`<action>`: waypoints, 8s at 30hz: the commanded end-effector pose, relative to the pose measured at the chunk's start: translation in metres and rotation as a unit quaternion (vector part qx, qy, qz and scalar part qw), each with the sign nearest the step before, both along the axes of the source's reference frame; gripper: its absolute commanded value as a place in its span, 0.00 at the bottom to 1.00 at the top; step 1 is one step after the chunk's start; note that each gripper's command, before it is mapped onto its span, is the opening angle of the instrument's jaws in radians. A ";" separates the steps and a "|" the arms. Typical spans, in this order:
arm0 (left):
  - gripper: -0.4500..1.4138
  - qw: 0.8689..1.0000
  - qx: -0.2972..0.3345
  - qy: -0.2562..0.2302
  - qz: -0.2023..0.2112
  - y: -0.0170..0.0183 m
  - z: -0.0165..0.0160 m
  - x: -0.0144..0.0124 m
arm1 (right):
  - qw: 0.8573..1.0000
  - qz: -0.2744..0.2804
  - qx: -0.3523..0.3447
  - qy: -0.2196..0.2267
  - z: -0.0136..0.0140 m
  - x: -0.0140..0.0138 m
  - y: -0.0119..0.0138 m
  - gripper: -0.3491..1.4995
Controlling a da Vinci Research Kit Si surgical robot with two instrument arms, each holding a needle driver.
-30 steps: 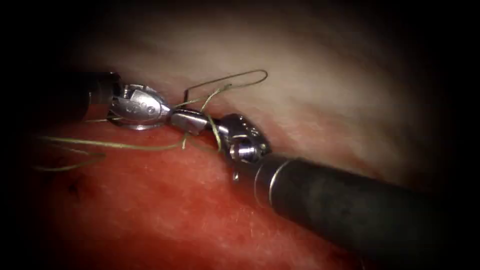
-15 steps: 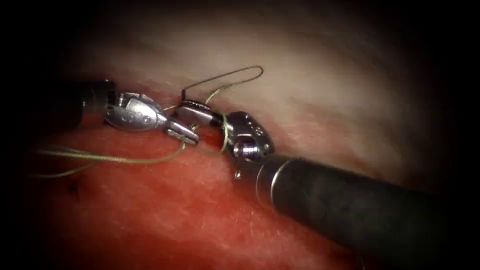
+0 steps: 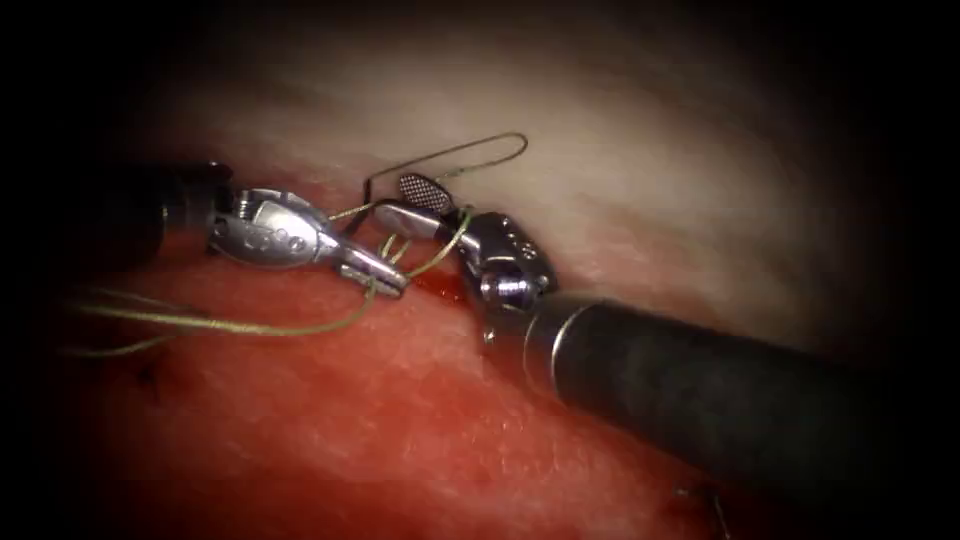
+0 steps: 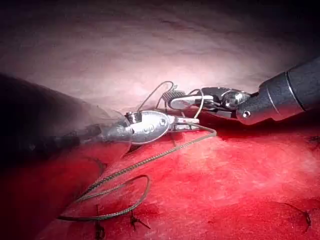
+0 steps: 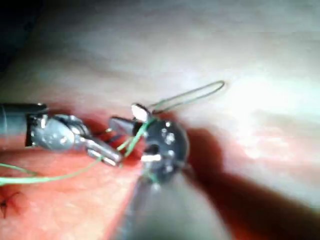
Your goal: Wound Closure
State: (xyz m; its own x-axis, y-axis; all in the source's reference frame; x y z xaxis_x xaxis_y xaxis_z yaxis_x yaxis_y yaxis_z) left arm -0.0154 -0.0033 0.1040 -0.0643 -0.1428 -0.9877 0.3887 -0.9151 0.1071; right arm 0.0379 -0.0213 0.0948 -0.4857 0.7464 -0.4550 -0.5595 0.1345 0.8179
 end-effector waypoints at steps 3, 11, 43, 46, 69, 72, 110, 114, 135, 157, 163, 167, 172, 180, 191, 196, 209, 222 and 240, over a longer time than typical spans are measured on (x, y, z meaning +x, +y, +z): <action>0.00 1.000 -0.003 -0.001 0.000 0.0001 0.0007 -0.0007 | 1.000 0.010 0.023 0.009 0.0013 0.0002 0.0002 0.55; 0.00 1.000 -0.002 -0.001 -0.001 0.0004 0.0008 -0.0010 | 0.993 0.040 0.096 0.055 0.0031 -0.0006 -0.0010 0.54; 0.00 1.000 -0.005 0.000 0.002 0.0002 0.0013 -0.0004 | 0.988 0.046 0.125 0.078 0.0063 0.0010 -0.0002 0.55; 0.00 1.000 -0.006 0.000 0.001 0.0002 0.0013 -0.0002 | 0.988 0.047 0.123 0.080 0.0061 0.0009 -0.0001 0.44; 0.00 0.999 0.014 0.037 -0.033 0.0054 0.0020 0.0051 | 0.998 -0.029 0.030 0.054 0.0018 0.0003 -0.0018 0.00; 0.00 0.998 0.020 0.048 -0.043 0.0069 0.0028 0.0060 | 0.998 -0.036 0.017 0.047 0.0011 0.0000 -0.0021 0.00; 0.00 0.982 0.042 0.085 -0.164 0.0255 0.0112 0.0074 | 0.927 -0.287 -0.243 -0.003 -0.0030 0.0021 -0.0076 0.00; 0.00 0.979 0.036 0.097 -0.174 0.0259 0.0123 0.0073 | 0.923 -0.293 -0.249 -0.005 -0.0035 0.0023 -0.0081 0.00; 0.00 0.964 0.007 0.137 -0.229 0.0286 0.0155 0.0067 | 0.944 -0.313 0.044 0.094 -0.0045 0.0037 -0.0096 0.00; 0.00 0.957 -0.033 0.152 -0.246 0.0298 0.0172 0.0065 | 0.928 -0.339 0.098 0.117 -0.0041 0.0045 -0.0147 0.00; 0.00 0.954 -0.041 0.157 -0.252 0.0301 0.0172 0.0065 | 0.926 -0.343 0.100 0.119 -0.0042 0.0046 -0.0150 0.00; 0.00 0.952 -0.041 0.157 -0.258 0.0302 0.0172 0.0065 | 0.925 -0.344 0.103 0.120 -0.0042 0.0046 -0.0151 0.00; 0.00 0.950 -0.043 0.161 -0.265 0.0306 0.0172 0.0067 | 0.923 -0.351 0.105 0.122 -0.0045 0.0048 -0.0156 0.00; 0.00 0.953 -0.041 0.147 -0.260 0.0300 0.0170 0.0067 | 0.933 -0.327 0.072 0.135 -0.0050 0.0049 -0.0143 0.00; 0.00 0.963 0.010 0.126 -0.237 0.0264 0.0117 0.0073 | 0.934 -0.331 -0.088 0.106 -0.0055 0.0050 -0.0105 0.79; 0.00 0.967 0.028 0.116 -0.224 0.0253 0.0082 0.0088 | 0.929 -0.337 -0.121 0.092 -0.0050 0.0049 -0.0103 0.92; 0.00 0.966 0.137 0.030 -0.216 0.0210 -0.0016 0.0085 | 0.919 -0.347 -0.179 0.060 -0.0078 0.0004 -0.0067 0.90; 0.00 0.959 0.203 -0.013 -0.199 0.0190 -0.0125 0.0060 | 0.919 -0.334 -0.207 0.014 -0.0059 0.0023 -0.0021 0.89; 0.00 0.959 0.214 -0.028 -0.184 0.0179 -0.0170 0.0050 | 0.925 -0.313 -0.214 -0.002 -0.0031 0.0051 0.0024 0.89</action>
State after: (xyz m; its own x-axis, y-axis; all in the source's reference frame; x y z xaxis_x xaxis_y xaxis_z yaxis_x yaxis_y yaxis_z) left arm -0.0099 0.0142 0.0864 0.0214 0.3006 -0.9535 0.0336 -0.9534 -0.2998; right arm 0.0421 -0.0191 0.0913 -0.0151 0.6340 -0.7732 -0.2687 0.7422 0.6139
